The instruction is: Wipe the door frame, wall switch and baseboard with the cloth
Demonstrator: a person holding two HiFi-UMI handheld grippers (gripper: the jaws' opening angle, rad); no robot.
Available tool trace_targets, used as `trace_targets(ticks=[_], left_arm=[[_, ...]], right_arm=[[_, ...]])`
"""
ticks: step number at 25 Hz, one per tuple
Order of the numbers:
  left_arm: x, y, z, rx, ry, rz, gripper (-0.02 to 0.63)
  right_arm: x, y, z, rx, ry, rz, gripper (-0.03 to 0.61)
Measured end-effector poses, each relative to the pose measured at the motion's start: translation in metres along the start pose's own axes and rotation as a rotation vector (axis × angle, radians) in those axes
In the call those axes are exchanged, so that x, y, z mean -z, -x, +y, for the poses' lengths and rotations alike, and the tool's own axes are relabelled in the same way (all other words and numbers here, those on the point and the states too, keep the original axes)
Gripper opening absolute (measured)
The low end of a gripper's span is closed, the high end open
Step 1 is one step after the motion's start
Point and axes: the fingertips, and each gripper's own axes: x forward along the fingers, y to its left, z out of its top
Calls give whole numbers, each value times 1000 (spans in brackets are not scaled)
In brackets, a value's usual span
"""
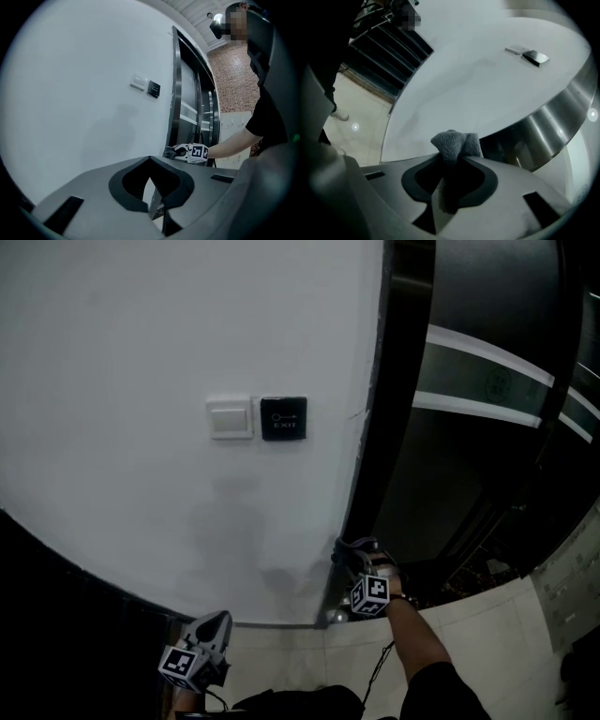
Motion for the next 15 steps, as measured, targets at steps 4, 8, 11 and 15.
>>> trace_targets(ticks=[4,8,11,15], left_arm=[[9,-2,-3,26,24,23,2],[13,0,-9,58,39,17,2],[7,4,-10,76,45,16,2],[-7,-1,-5,101,32,-12,2]], right_arm=[[4,-7,8,-80,-40,81,83],[-4,5,12,-112,-113,82,83],[-35,41,-19,-8,-84,-28,83],[-75,104,-115,237,46,-166,83]])
